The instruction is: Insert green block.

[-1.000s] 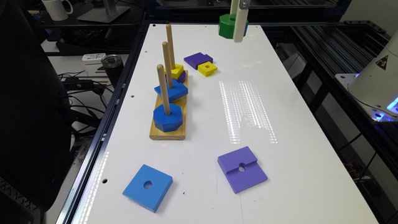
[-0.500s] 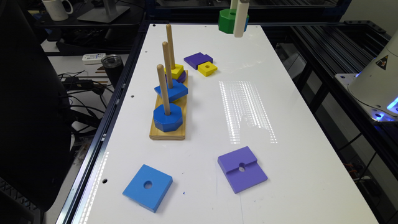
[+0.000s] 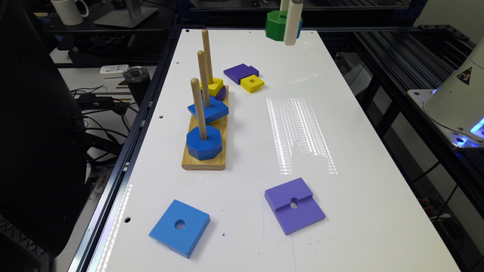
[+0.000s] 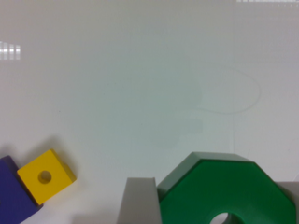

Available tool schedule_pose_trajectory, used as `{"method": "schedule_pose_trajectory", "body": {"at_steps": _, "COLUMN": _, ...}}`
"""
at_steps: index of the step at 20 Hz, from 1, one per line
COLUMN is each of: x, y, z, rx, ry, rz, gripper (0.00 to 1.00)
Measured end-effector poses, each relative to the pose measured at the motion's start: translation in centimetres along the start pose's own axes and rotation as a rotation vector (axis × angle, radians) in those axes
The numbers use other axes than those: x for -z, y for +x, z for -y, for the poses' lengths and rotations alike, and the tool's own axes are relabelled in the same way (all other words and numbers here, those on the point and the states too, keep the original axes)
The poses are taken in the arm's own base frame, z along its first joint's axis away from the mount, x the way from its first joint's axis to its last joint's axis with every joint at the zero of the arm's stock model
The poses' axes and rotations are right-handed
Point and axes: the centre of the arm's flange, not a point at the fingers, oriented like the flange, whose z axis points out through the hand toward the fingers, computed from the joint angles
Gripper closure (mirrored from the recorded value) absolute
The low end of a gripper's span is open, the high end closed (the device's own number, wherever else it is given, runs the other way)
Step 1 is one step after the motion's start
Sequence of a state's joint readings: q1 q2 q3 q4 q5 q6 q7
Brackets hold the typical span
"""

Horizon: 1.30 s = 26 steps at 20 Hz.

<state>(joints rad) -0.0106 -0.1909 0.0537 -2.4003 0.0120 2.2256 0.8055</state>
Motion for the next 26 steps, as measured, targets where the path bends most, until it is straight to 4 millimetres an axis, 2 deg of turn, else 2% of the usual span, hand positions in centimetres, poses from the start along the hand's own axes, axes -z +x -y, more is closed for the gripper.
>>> {"method": "schedule_pose_trajectory", "body": {"at_steps": 17, "x": -0.1, "y": -0.1, "z": 0.1, "rx": 0.003, "ry": 0.001, "rz": -0.002, "gripper": 1.0}}
{"method": "schedule_pose_trajectory", "body": {"at_steps": 26, "x": -0.2, "y": -0.5, "z": 1.1, "rx": 0.011, "ry": 0.014, "rz": -0.015, "gripper": 1.0}}
